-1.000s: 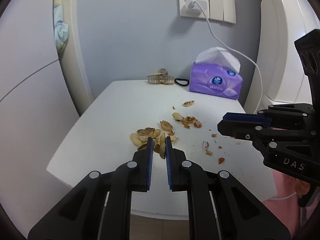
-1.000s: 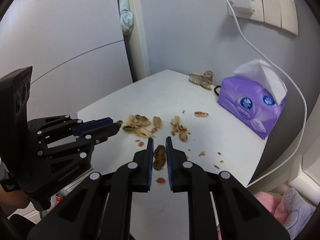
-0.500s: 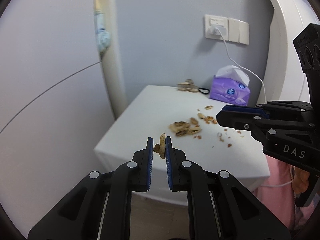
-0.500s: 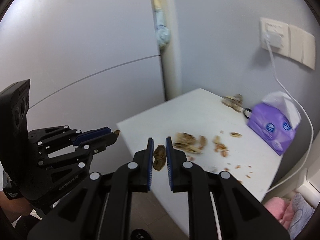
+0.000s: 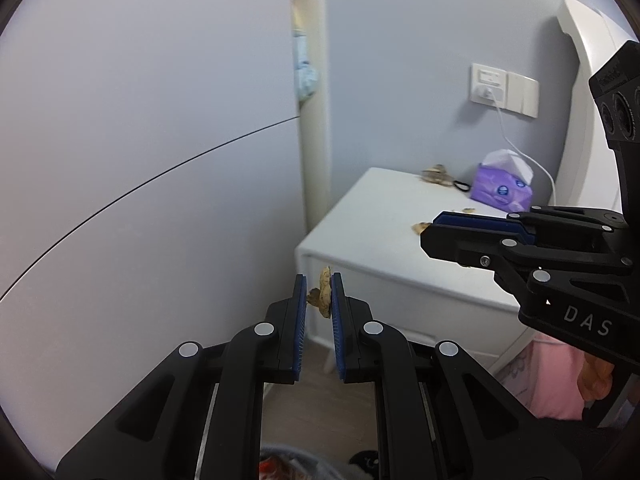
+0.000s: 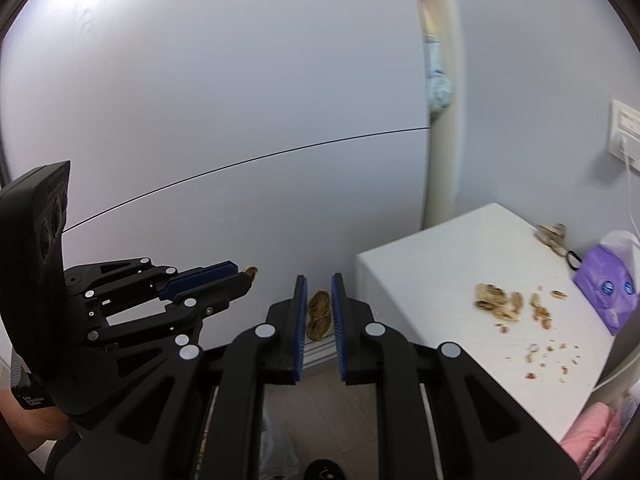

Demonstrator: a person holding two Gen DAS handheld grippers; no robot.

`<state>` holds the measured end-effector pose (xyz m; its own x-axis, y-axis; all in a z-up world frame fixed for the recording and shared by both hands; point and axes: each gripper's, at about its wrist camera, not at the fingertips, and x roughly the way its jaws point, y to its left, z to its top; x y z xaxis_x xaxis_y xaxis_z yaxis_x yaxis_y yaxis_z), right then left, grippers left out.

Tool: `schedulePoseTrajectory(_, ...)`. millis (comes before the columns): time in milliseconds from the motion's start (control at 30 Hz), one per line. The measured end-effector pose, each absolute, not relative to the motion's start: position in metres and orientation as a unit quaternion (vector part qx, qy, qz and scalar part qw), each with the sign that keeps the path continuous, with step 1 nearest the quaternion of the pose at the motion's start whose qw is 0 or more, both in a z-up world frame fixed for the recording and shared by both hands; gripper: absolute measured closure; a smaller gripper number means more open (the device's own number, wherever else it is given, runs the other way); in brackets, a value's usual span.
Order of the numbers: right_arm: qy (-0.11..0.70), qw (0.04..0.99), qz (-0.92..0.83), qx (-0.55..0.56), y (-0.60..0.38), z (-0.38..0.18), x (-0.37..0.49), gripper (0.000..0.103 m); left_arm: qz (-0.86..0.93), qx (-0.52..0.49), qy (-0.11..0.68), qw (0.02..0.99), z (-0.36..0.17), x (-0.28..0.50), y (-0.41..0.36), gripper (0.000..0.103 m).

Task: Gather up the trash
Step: 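Carry the held peanut shell with the left tool over the trash bin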

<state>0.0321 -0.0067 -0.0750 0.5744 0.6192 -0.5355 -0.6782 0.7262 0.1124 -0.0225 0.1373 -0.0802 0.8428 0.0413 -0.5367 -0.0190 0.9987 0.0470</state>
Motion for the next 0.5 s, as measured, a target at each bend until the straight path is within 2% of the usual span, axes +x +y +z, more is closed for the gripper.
schedulePoseTrajectory(267,0.29,0.858,0.418,-0.071,0.039,-0.084,-0.006,0.089,0.066,0.005,0.294,0.954,-0.089,-0.075,0.174,0.092)
schedulePoseTrajectory(500,0.34,0.816,0.458,-0.093,0.088,-0.127,-0.036,0.089,0.108,-0.02,0.333,0.937,-0.123,-0.124,0.208,0.092)
